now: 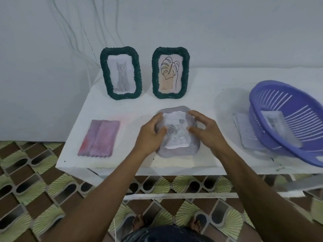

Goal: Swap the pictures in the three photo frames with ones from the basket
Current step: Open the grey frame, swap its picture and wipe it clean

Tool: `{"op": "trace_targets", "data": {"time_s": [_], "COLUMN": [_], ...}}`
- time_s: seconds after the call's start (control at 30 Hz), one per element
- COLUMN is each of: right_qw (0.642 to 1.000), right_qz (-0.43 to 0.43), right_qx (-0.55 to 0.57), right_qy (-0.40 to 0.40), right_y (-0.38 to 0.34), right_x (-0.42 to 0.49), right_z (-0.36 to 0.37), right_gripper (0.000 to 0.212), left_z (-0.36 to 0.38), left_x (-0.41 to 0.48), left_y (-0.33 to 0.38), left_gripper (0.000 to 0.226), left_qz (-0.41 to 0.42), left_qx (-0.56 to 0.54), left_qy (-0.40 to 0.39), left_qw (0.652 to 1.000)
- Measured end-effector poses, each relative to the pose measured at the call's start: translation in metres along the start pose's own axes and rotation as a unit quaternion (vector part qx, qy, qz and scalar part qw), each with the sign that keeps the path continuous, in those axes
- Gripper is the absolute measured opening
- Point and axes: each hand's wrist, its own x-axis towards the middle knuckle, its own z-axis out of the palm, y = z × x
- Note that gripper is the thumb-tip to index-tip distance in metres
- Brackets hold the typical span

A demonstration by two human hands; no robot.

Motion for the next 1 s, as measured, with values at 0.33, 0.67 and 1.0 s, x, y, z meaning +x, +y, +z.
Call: {"op": "trace_targets", "data": {"time_s": [0.33,0.67,1.0], "right_qw": [0.966,0.929,0.974], "right_qz": [0.072,0.011,-0.118], "right_qx": [0.243,0.365,0.162], "right_qy": [0.055,0.061,0.104], "right_y": [-0.011,-0.053,-0.079], "right_x": [0.002,0.018,0.063], "right_z": [-0.003,-0.059,-0.148], "right_gripper": [0.045,0.037,0.031], "left_z": [0.002,0.002,0.045], "left_x": [0.010,0.058,0.142], "left_y": [0.003,0.078,0.129], "left_gripper": [0.042,0.041,0.052], "left_qz": [-0.005,0.048,0.103], "left_qx": [-0.103,-0.222,-0.261], "left_qy": [0.016,-0.106,-0.171], "left_qw": [0.995,0.968,0.944]}}
